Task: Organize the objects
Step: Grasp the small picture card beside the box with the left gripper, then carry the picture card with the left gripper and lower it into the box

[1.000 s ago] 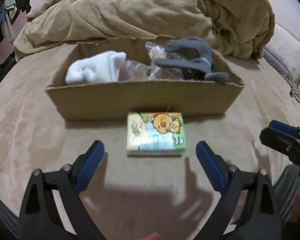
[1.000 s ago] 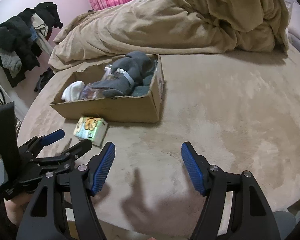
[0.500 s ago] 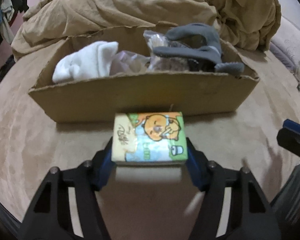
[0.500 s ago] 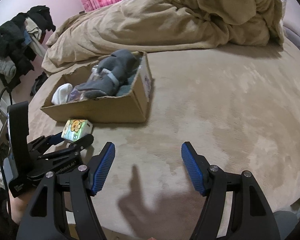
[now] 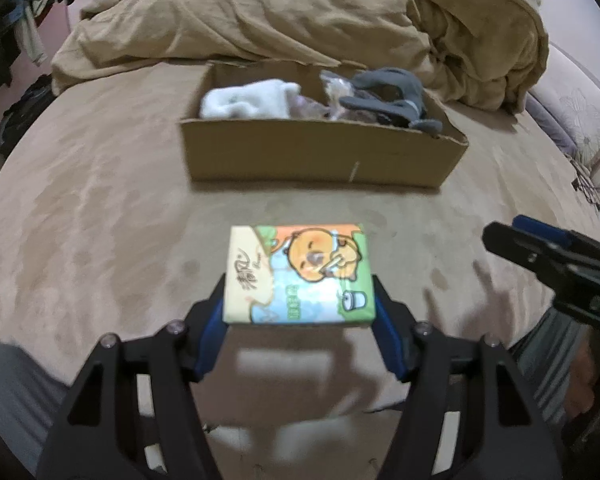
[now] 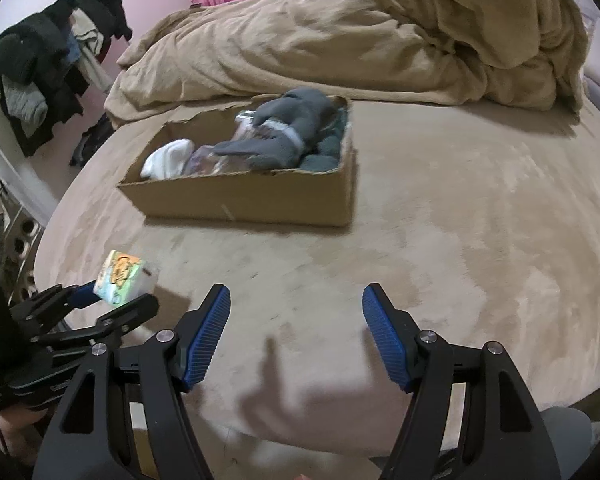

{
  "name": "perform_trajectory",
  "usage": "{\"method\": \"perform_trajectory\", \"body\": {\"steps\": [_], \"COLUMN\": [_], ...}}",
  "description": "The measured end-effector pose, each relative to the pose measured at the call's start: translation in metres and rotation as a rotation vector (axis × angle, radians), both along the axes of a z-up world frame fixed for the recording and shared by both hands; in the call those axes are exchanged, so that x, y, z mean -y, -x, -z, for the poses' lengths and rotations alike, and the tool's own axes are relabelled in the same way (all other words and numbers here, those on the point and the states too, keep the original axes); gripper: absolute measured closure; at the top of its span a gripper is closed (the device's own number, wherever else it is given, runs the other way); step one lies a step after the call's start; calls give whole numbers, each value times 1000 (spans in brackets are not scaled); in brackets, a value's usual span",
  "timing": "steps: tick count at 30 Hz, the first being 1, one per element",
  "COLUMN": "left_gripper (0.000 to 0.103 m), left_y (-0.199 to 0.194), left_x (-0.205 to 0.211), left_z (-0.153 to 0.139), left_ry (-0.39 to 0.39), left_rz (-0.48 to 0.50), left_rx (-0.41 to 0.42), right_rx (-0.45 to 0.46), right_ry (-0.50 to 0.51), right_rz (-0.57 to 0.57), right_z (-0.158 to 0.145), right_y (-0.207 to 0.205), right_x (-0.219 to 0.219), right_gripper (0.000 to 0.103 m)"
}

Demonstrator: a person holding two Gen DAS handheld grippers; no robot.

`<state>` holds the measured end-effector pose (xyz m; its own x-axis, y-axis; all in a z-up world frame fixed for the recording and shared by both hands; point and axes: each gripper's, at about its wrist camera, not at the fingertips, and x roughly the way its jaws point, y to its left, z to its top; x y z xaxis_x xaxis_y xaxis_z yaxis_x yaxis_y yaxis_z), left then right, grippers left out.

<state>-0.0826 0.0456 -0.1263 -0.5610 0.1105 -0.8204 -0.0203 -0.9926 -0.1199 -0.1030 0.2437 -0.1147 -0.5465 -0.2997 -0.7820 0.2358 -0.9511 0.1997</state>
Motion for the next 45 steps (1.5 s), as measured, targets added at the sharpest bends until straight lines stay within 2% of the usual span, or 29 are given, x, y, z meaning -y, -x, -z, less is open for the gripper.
{"method": "perform_trajectory", "body": {"steps": [5,11,18,25,33,45], "left_gripper": [38,38,38,38,38,38], "left_y": [-16,-17,-5,24,66,141], "left_x": [23,45,54,56,46,31], "left_z": [-22,-55,-84,-104,-96,-55], "left_ry": [-18,-12,6,-6,-17,-71], "left_rz": [-28,-31,-31,-28,-14,50], "left_rx": [-26,-93,-184,-259,-264,-142], "right_rx": [-5,-59,-120,-167,-173,-119], "right_ry": [-19,-34,-22,-31,-36,-44], "right_rz": [-30,-40,-26,-17,17,44], "right_z": [-8,-35,-65,-80,-76,-45], "right_y": [-5,-5,6,22,43,83], "right_x": [13,18,19,20,9,8], "right_gripper": [31,31,31,31,31,31]}}
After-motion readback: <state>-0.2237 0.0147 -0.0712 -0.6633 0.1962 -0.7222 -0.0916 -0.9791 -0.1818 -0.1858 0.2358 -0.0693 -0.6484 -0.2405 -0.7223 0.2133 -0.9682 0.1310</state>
